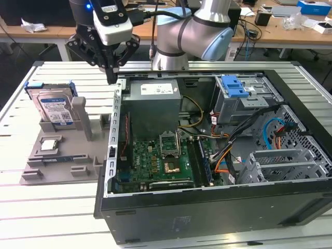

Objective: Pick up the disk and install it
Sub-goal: 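Reach for the disk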

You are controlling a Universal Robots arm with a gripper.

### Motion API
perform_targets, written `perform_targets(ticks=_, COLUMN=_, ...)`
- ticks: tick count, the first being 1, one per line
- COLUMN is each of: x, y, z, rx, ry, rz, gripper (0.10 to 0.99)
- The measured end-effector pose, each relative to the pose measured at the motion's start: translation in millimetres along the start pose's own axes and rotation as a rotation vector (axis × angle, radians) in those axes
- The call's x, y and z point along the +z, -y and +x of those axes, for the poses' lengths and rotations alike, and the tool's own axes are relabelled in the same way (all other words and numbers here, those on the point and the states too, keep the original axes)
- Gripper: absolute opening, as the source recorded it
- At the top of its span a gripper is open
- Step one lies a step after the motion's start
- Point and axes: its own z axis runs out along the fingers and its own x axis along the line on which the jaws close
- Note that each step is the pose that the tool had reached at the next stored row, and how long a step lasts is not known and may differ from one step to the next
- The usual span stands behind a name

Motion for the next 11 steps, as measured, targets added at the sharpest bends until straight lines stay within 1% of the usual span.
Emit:
perform_targets(ticks=7, x=-0.3, y=1.3, z=16.7, rx=0.0, ry=0.0, rz=0.0, gripper=0.106)
perform_targets(ticks=11, x=-0.6, y=2.3, z=31.4, rx=0.0, ry=0.0, rz=0.0, gripper=0.106)
